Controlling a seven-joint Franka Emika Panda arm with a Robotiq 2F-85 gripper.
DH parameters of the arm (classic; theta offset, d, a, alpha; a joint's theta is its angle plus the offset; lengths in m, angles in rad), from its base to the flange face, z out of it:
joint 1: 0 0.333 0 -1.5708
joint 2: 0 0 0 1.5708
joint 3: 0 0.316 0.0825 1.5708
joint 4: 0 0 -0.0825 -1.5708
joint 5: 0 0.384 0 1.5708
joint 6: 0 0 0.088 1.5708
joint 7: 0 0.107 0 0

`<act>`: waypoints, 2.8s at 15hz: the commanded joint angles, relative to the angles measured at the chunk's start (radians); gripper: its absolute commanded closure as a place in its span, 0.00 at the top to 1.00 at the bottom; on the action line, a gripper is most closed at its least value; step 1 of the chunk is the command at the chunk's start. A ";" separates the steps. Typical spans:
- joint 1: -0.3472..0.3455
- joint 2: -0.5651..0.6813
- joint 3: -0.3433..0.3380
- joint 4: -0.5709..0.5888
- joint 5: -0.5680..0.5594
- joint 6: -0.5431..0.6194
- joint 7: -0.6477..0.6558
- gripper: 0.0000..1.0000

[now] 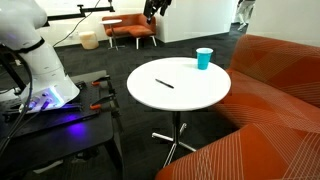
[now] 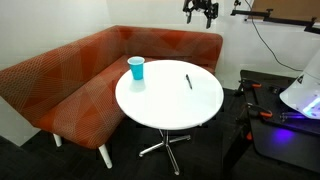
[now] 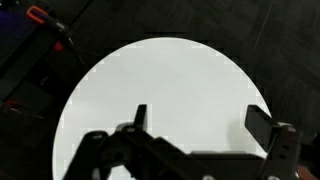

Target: Put the pen in the blue cup

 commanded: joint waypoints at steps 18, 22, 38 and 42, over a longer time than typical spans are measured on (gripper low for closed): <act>0.007 0.381 -0.003 0.008 0.057 0.361 0.018 1.00; 0.029 0.421 0.003 -0.020 0.039 0.503 0.040 1.00; 0.131 0.459 0.009 -0.150 -0.090 0.799 0.300 1.00; 0.125 0.477 0.015 -0.144 -0.082 0.809 0.287 1.00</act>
